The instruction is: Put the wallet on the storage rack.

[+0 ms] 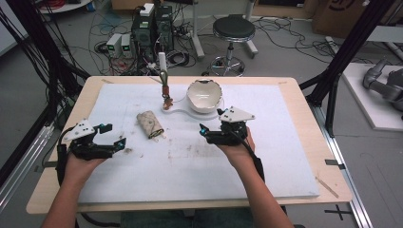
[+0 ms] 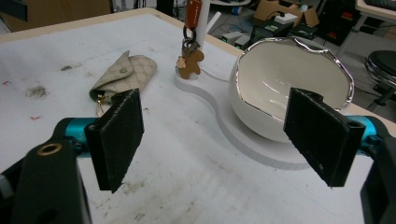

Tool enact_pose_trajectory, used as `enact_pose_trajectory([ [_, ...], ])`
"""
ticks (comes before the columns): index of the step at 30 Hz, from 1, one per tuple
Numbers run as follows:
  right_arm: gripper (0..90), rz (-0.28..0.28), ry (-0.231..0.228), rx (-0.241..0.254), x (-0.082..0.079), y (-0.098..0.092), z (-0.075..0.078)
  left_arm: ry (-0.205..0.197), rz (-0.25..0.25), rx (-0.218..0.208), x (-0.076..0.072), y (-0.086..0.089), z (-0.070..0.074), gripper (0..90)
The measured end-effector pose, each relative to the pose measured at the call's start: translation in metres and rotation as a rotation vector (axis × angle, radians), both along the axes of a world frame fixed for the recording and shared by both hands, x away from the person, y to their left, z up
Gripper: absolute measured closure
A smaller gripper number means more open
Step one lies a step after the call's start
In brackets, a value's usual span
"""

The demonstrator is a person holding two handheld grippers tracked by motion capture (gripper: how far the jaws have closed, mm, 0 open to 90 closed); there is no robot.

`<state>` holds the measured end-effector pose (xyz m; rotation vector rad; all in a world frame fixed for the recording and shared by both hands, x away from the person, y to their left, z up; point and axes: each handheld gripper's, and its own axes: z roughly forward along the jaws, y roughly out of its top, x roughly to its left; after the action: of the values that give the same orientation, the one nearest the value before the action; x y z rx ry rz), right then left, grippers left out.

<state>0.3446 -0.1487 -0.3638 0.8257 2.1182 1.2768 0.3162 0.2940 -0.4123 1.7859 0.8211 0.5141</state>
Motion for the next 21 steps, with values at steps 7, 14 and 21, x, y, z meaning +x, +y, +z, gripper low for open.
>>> enact_pose_trajectory([
  [7, 20.6, 0.001, 0.007, -0.001, 0.004, 0.008, 0.0, 0.004, -0.002, 0.005, -0.004, 0.003, -0.001, 16.9],
  [14, 20.6, 0.024, 0.009, -0.011, 0.009, 0.027, 0.0, 0.002, 0.004, -0.011, -0.015, 0.012, 0.0, 16.9],
  [21, 20.6, 0.038, 0.016, -0.003, 0.015, 0.045, -0.001, 0.009, -0.004, -0.005, -0.022, 0.015, -0.002, 16.9],
])
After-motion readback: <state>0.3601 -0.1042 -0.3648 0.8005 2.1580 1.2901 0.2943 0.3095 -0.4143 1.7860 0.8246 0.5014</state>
